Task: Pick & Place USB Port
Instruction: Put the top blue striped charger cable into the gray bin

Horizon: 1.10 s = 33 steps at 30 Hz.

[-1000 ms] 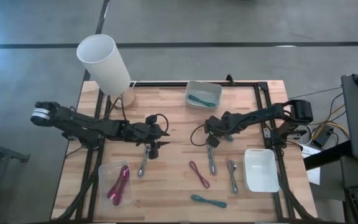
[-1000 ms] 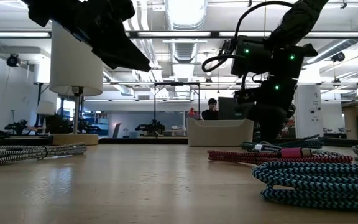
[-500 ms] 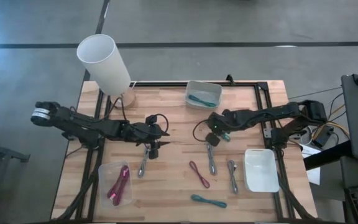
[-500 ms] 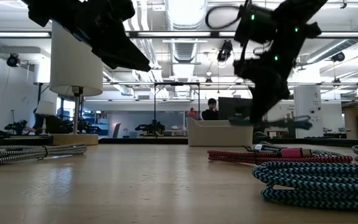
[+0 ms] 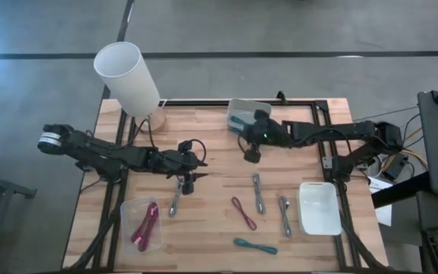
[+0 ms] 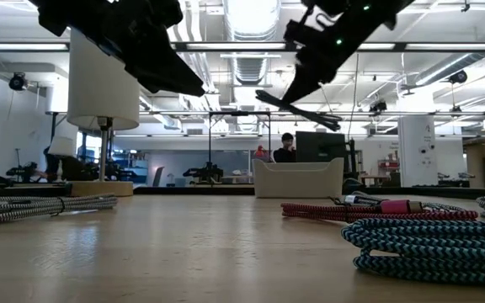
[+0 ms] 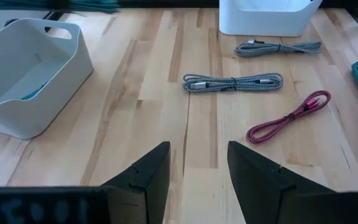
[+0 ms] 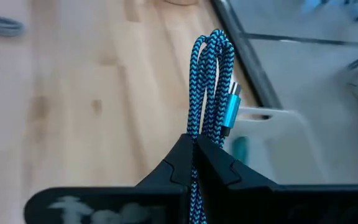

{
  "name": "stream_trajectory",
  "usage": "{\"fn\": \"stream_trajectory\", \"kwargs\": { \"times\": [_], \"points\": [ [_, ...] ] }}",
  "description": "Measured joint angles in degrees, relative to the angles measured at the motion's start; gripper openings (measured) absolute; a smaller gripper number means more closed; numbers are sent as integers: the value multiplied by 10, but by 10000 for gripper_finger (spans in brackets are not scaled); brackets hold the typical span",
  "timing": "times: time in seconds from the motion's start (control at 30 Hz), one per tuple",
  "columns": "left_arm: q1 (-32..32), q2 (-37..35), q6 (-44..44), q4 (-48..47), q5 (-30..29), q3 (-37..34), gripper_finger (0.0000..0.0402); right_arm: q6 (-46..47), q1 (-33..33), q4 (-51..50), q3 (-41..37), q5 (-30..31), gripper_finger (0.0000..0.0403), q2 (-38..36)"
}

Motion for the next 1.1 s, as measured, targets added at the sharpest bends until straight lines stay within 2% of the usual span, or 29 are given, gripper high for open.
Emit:
{"fn": "stream_trajectory", "kwargs": {
  "times": [0.27,0.4,0.57,1.1],
  "points": [
    [0,0,0,0,0,0,165,-34,-106,-16,64,-1,8,77],
    [0,0,0,-2,0,0,165,-34,-139,-45,83,-5,8,125],
    [0,0,3,-2,0,0,165,-40,-149,-91,102,-6,8,180],
    [0,0,1,-3,0,0,165,-45,-162,-84,185,-1,8,310]
  ]
}}
